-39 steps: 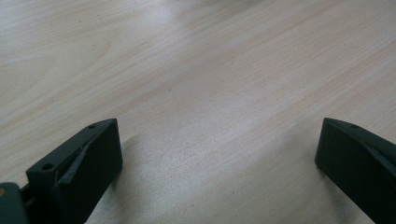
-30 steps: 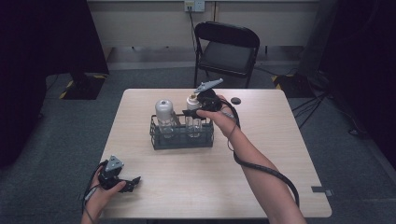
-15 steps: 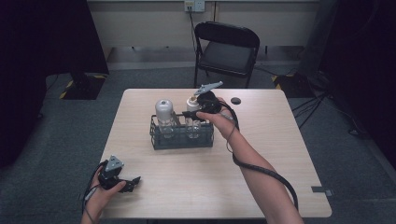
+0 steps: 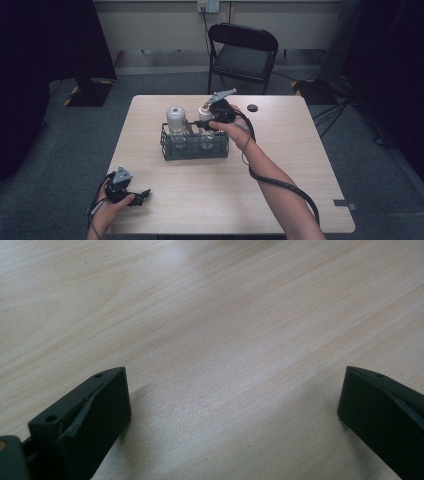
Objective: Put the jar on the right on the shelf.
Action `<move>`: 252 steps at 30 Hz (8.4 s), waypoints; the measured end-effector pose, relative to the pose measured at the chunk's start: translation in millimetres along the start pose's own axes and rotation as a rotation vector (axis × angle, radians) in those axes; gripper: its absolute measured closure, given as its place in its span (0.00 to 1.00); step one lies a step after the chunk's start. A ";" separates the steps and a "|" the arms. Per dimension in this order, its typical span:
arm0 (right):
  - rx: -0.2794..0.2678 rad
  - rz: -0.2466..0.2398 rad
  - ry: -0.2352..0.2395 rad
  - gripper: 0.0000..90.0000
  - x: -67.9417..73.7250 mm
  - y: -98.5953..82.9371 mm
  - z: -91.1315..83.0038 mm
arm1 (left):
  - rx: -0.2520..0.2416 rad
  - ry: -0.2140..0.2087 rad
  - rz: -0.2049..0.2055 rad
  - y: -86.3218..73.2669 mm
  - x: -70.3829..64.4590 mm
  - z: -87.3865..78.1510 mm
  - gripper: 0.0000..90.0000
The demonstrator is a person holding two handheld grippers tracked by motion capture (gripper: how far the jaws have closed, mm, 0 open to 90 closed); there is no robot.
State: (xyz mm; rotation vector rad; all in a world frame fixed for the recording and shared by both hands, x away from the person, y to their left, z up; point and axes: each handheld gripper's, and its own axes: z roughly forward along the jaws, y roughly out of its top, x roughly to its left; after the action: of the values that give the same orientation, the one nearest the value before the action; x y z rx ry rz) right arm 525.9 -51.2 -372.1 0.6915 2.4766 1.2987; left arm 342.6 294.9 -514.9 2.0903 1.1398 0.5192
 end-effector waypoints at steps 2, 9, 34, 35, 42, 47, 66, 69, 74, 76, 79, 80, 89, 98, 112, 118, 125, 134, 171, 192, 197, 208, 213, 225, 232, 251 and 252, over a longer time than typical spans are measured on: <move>0.002 -0.004 -0.007 0.42 -0.3 -1.0 -0.7 | 0.000 0.000 0.000 0.0 0.0 0.0 0.00; 0.008 0.002 -0.015 0.20 -1.8 -5.5 -7.2 | 0.000 0.000 0.000 0.0 0.0 0.0 0.00; -0.003 0.094 -0.018 0.01 5.1 -15.2 -33.3 | 0.000 0.000 -0.001 0.0 0.0 0.0 0.00; -0.004 0.097 -0.014 0.01 5.2 -16.5 -34.3 | 0.000 0.000 -0.001 0.0 0.0 0.0 0.00; 0.000 0.106 -0.015 0.01 4.8 -24.7 -42.6 | 0.000 0.000 -0.001 0.0 0.0 0.0 0.00; -0.008 0.117 -0.016 0.01 3.5 -32.0 -51.0 | 0.000 0.000 -0.001 0.0 0.0 0.0 0.00; -0.015 0.119 -0.031 0.01 -0.7 -59.1 -81.3 | 0.000 0.000 0.000 0.0 0.0 0.0 0.00; -0.015 0.122 -0.030 0.01 0.0 -62.7 -84.3 | 0.000 0.000 -0.001 0.0 0.0 0.0 0.00; -0.015 0.120 -0.027 0.01 0.5 -69.3 -88.7 | 0.000 0.000 0.000 0.0 0.0 0.0 0.00; -0.018 0.124 -0.026 0.01 0.3 -72.4 -90.9 | 0.000 0.000 -0.001 0.0 0.0 0.0 0.00; -0.018 0.129 -0.026 0.01 0.1 -78.3 -93.7 | 0.000 0.000 0.000 0.0 0.0 0.0 0.00; -0.015 0.127 -0.028 0.01 0.0 -80.5 -94.5 | 0.000 0.000 0.000 0.0 0.0 0.0 0.00; -0.010 0.143 -0.024 0.02 -2.5 -101.8 -102.8 | 0.000 0.000 -0.001 0.0 0.0 0.0 0.00; -0.002 0.157 -0.022 0.02 -5.0 -120.8 -110.9 | 0.000 0.000 0.000 0.0 0.0 0.0 0.00; 0.008 0.177 -0.022 0.02 -7.8 -143.7 -120.0 | 0.000 0.000 -0.001 0.0 0.0 0.0 0.00; 0.014 0.189 -0.024 0.02 -8.8 -154.8 -124.1 | 0.000 0.000 -0.001 0.0 0.0 0.0 0.00; 0.020 0.213 -0.020 0.02 -9.0 -171.3 -128.4 | 0.000 0.000 -0.001 0.0 0.0 0.0 0.00; 0.015 0.242 -0.025 0.02 -10.2 -190.0 -137.9 | 0.000 0.000 -0.001 0.0 0.0 0.0 0.00; 0.032 0.317 -0.050 0.02 -16.7 -253.0 -175.4 | 0.000 0.000 -0.001 0.0 0.0 0.0 0.00; 0.062 0.323 -0.065 0.02 -17.6 -276.9 -187.7 | 0.000 0.001 -0.001 0.0 -0.1 0.0 0.00; 0.065 0.331 -0.068 0.02 -17.3 -282.9 -190.8 | 0.000 0.001 -0.001 -0.1 -0.1 0.0 0.00; 0.076 0.343 -0.079 0.03 -17.7 -295.0 -196.7 | 0.000 0.001 -0.002 -0.1 -0.2 0.0 0.00; 0.082 0.345 -0.085 0.03 -18.1 -299.9 -198.9 | 0.000 0.001 -0.002 -0.1 -0.2 0.0 0.00; 0.091 0.341 -0.101 0.03 -19.0 -308.4 -207.6 | 0.000 0.002 -0.002 -0.1 -0.2 -0.1 0.00; 0.100 0.331 -0.115 0.03 -18.9 -313.4 -214.6 | 0.000 0.002 -0.002 -0.1 -0.3 -0.1 0.00; 0.125 0.290 -0.140 0.03 -17.0 -324.7 -230.0 | 0.000 0.003 -0.003 -0.1 -0.4 -0.1 0.00; 0.126 0.289 -0.143 0.03 -16.8 -325.3 -230.9 | 0.000 0.003 -0.004 -0.1 -0.4 -0.1 0.00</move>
State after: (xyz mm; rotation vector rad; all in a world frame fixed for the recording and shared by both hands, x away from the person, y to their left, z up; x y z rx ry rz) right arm 345.7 -380.1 -509.2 1.1665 2.4233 1.1426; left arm 342.2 294.7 -514.9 2.0876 1.1450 0.5205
